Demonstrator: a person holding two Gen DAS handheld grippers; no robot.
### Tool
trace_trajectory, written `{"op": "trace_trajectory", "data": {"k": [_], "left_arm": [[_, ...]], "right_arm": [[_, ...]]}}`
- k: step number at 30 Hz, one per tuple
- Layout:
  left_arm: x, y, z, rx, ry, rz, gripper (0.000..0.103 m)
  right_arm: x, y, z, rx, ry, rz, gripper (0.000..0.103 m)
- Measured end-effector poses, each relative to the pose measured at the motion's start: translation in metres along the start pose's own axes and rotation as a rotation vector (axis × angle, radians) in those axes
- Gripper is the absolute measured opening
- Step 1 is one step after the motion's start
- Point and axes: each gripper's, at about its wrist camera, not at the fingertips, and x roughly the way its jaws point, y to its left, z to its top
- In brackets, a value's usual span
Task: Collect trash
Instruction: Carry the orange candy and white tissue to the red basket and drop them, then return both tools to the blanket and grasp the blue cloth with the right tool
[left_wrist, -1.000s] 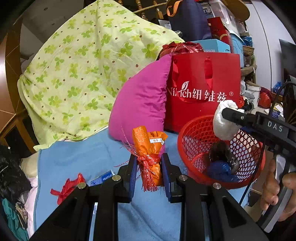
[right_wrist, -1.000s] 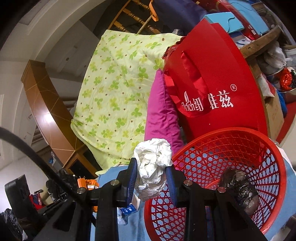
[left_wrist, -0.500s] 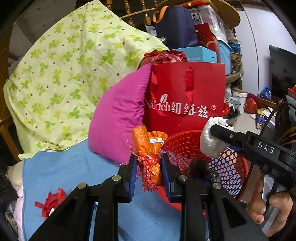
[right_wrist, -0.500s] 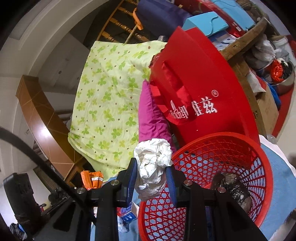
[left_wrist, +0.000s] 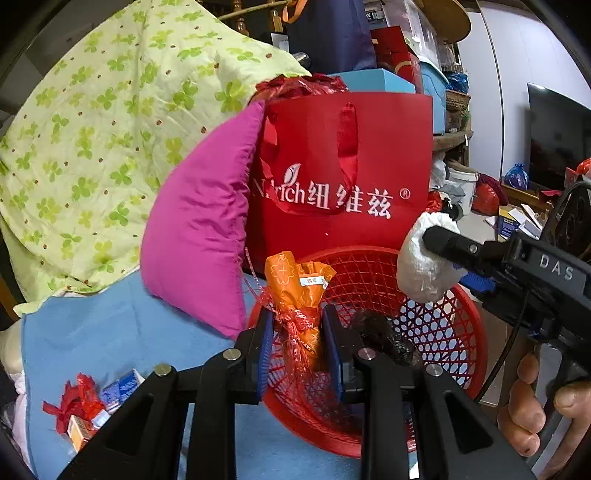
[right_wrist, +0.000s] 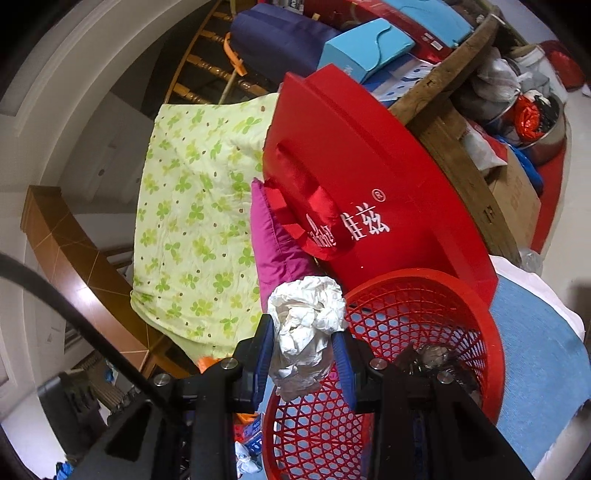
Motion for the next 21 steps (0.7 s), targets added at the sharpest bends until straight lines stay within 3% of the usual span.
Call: {"op": "trace_trajectory", "data": {"k": [2,4,5,6,10,13,21], "left_arm": [[0.003,-0.001,-0.001,-0.001,0.004,-0.003,0.035],[0.004,0.000,-0.002,-0.006,0.006,0.001,0.063],[0.002,0.001,-0.003,-0.009,-0.004,0.010,0.065],[0.000,0.002,-0.004,-0.008,-0.017,0.020,0.066],[-0.006,0.007,-0.005,0.001,-0.018,0.044,0.068],[-0.015,0.015,-0.008,0.016,-0.028,0.101,0.072],[-0.041,0.050,-0.021,-0.007,-0.029,0.213,0.073]], "right_arm": [[0.000,-0.001,0.001,0.003,0.001,-0.005,0.036],[0.001,-0.003,0.001,0.017,0.009,-0.013,0.042],[0.001,-0.004,0.000,0.026,0.012,-0.013,0.054],[0.001,-0.005,0.000,0.035,0.010,-0.015,0.062],[-0.001,-0.001,-0.001,0.028,-0.006,-0.007,0.063],[0.002,0.007,-0.003,0.001,-0.006,-0.001,0.063],[0.011,0.044,-0.020,-0.137,-0.024,0.003,0.063]]}}
